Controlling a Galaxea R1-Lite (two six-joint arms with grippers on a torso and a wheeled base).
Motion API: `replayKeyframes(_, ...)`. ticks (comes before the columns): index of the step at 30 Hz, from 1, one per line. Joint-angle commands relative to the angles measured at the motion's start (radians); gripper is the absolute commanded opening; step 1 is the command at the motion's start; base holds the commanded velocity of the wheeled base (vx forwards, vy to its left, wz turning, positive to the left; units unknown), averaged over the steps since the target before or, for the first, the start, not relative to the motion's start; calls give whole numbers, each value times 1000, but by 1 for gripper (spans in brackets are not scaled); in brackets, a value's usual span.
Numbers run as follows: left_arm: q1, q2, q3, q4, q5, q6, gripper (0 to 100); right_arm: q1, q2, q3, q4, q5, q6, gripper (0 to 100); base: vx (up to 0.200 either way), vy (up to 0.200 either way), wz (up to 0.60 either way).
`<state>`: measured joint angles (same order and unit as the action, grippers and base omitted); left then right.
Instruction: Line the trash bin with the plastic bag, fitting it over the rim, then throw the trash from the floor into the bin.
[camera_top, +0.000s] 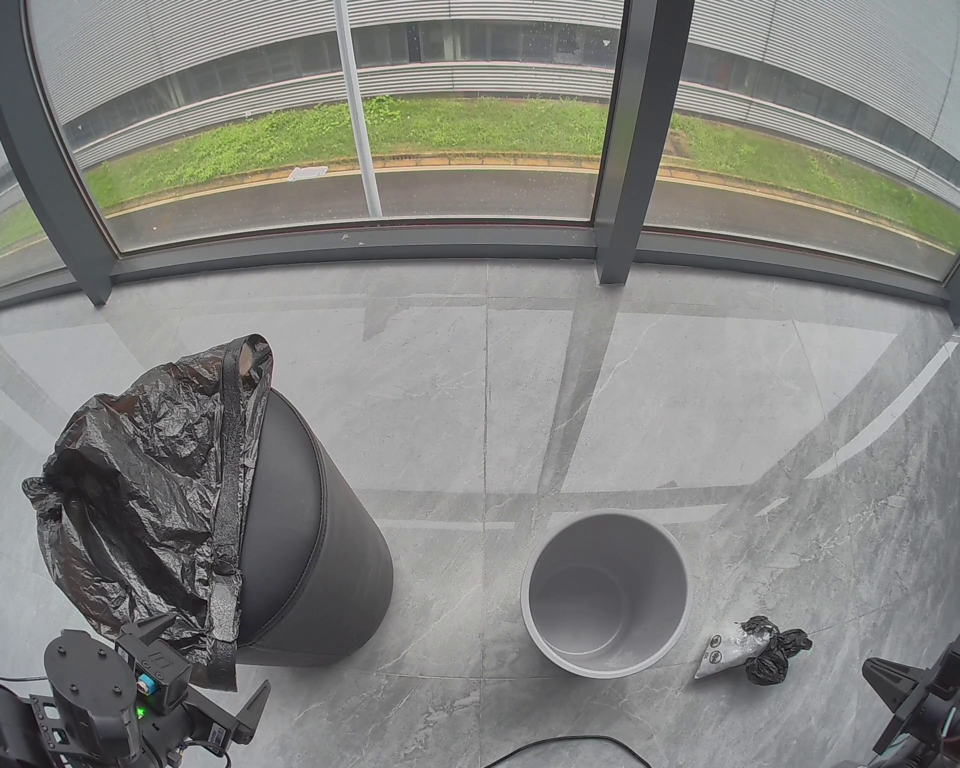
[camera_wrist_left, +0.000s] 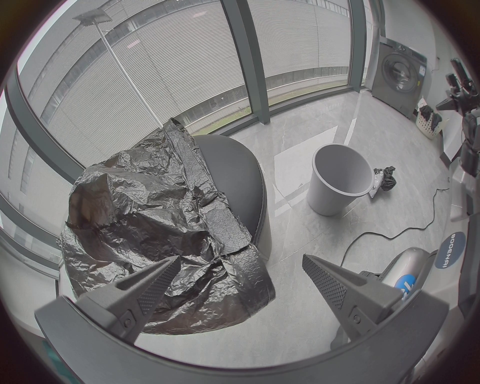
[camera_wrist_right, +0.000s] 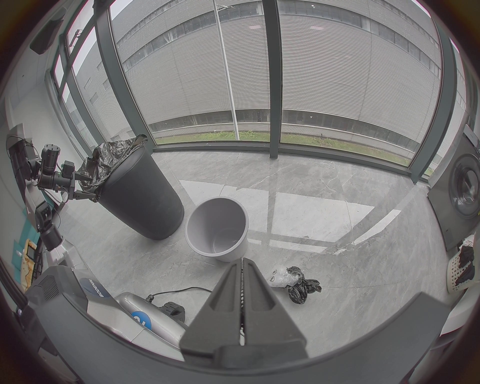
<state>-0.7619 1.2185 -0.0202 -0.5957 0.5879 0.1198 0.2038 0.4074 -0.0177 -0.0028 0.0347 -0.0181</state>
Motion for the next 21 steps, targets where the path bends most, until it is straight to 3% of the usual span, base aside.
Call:
replayKeyframes(1, 24, -16, 8, 1, -34, -3, 100, 2, 4, 18, 0, 1, -2, 0, 0, 0, 0)
replayKeyframes(12, 131, 6, -24, 13, -85, -6, 100, 2, -4, 18, 0, 1, -2, 0, 0, 0, 0)
replayKeyframes(21, 144, 61, -66, 11, -97, -8, 100, 20, -13, 18, 0, 1, -2, 0, 0, 0, 0)
